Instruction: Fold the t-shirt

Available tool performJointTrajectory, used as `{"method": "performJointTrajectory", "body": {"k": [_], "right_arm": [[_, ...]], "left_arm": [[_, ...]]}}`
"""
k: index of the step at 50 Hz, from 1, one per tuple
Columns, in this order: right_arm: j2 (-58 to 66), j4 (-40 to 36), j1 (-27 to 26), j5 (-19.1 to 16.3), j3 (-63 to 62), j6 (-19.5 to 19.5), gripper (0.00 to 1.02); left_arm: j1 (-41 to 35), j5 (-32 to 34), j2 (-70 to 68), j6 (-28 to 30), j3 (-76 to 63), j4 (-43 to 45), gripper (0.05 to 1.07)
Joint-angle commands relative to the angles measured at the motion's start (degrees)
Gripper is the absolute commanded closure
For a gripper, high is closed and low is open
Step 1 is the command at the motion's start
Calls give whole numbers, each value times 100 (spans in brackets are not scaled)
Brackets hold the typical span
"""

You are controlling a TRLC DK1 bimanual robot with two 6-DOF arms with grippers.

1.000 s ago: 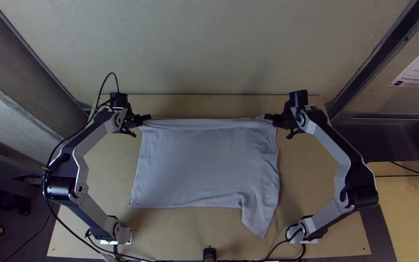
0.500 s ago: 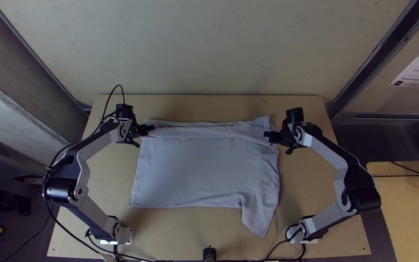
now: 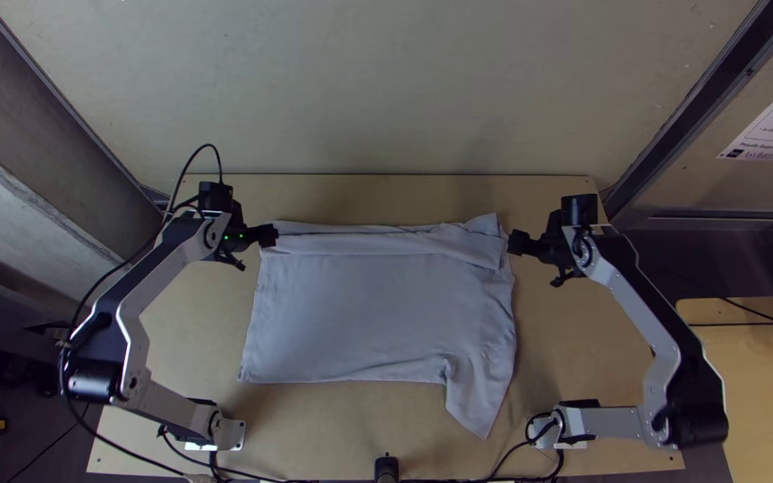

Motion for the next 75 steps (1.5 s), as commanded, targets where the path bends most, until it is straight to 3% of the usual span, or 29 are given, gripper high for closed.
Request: {"method": "performJointTrajectory", "body": {"k": [1, 20, 29, 43, 75], "right_arm": [[-344, -585, -71, 49, 156, -27, 3], [-1320, -2158, 8, 40, 393, 35, 3], [-1337, -2914, 123, 49, 463, -273, 4], [-1276, -3529, 377, 40, 507, -220, 4], [-1364, -3599, 650, 40, 147, -176, 7]], "left_arm": [[-122, 56, -470, 357, 28, -423, 11], [-579, -76, -1981, 911, -983, -2259, 10], [-737, -454, -2219, 1051, -1537, -3464, 10], [-1071, -630, -2632, 1104, -2618, -3604, 10], [-1273, -709, -1542, 981, -2978, -3639, 11]]}}
